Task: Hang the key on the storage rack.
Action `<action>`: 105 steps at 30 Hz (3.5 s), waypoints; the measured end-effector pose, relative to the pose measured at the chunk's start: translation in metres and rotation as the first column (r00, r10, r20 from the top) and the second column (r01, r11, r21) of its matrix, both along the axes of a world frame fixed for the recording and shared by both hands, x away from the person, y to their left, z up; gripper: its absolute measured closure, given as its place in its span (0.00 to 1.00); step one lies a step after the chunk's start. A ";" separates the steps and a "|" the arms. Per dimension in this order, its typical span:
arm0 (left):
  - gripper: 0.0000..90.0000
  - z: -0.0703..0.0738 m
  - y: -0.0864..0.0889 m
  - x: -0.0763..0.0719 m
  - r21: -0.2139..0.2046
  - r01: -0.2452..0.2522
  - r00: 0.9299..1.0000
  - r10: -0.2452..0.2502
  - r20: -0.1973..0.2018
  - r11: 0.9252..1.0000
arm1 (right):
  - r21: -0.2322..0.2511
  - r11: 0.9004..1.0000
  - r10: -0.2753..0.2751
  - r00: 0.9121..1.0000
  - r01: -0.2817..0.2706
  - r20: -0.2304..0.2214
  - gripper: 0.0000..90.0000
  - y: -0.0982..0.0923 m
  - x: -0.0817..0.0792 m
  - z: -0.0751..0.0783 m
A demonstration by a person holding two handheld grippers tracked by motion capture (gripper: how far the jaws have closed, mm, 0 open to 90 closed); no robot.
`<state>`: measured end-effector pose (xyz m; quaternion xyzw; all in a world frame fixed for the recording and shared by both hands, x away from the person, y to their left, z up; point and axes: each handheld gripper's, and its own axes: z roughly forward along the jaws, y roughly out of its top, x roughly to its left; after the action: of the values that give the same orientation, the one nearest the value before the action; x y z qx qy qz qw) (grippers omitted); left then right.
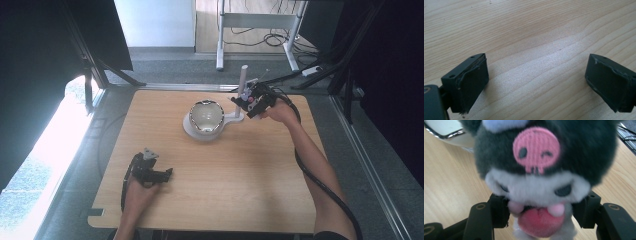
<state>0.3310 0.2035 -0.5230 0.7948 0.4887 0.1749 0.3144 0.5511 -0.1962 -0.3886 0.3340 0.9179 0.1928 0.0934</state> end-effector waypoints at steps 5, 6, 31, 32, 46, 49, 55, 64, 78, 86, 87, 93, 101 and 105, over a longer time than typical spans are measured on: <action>0.05 0.000 0.000 0.000 0.000 0.001 1.000 -0.001 0.000 1.000 | 0.010 1.000 -0.011 1.000 0.010 0.023 0.42 0.005 0.000 -0.014; 0.05 0.000 0.000 0.000 -0.001 0.000 1.000 0.000 -0.001 1.000 | 0.004 1.000 -0.007 1.000 0.007 0.027 0.41 0.006 0.000 -0.016; 0.05 0.000 0.000 0.000 0.000 0.000 1.000 0.000 0.000 1.000 | -0.037 0.998 0.059 0.997 -0.057 0.049 0.14 0.002 -0.025 -0.010; 0.05 0.000 0.000 0.000 -0.001 0.000 1.000 0.000 -0.001 1.000 | -0.042 0.997 0.066 0.997 -0.064 0.048 0.14 0.003 -0.030 -0.007; 0.05 0.000 0.000 0.000 0.001 0.001 1.000 -0.001 0.000 1.000 | -0.062 0.990 0.128 0.990 -0.125 0.055 0.14 0.005 -0.057 0.004; 0.05 0.000 0.000 0.000 -0.001 0.000 1.000 0.000 -0.001 1.000 | -0.060 0.990 0.133 0.990 -0.130 0.054 0.14 0.004 -0.063 0.005; 0.05 0.000 0.000 0.000 0.001 0.001 1.000 -0.001 0.000 1.000 | -0.048 0.985 0.167 0.984 -0.164 0.061 0.11 0.001 -0.079 0.004; 0.05 0.000 0.000 0.000 0.002 0.002 1.000 -0.002 0.000 1.000 | -0.044 0.983 0.182 0.981 -0.179 0.070 0.12 -0.003 -0.095 0.002; 0.05 0.000 0.000 0.000 -0.003 -0.002 1.000 0.002 0.000 1.000 | -0.048 0.982 0.185 0.980 -0.182 0.067 0.08 -0.021 -0.124 -0.003; 0.05 0.000 0.000 0.000 0.001 0.005 1.000 -0.005 -0.001 1.000 | -0.042 0.984 0.174 0.981 -0.171 0.080 0.04 -0.031 -0.138 -0.002; 0.04 0.000 0.000 0.000 0.001 0.005 1.000 -0.005 -0.001 1.000 | -0.042 0.984 0.174 0.981 -0.171 0.080 0.04 -0.031 -0.138 -0.002; 0.04 0.000 -0.001 0.000 -0.001 0.006 1.000 -0.006 -0.001 1.000 | -0.036 0.986 0.162 0.983 -0.160 0.084 0.04 -0.040 -0.150 0.000; 0.03 0.000 -0.001 0.000 -0.003 0.005 1.000 -0.006 -0.004 1.000 | -0.026 0.988 0.154 0.983 -0.153 0.100 0.04 -0.054 -0.167 0.001; 0.03 0.000 -0.001 0.000 -0.003 0.006 1.000 -0.006 -0.004 1.000 | -0.035 0.988 0.155 0.982 -0.152 0.111 0.04 -0.061 -0.177 -0.001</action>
<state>0.3313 0.2027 -0.5234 0.7961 0.4873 0.1715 0.3152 0.3743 -0.2569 -0.3899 0.2493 0.9367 0.2058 0.1348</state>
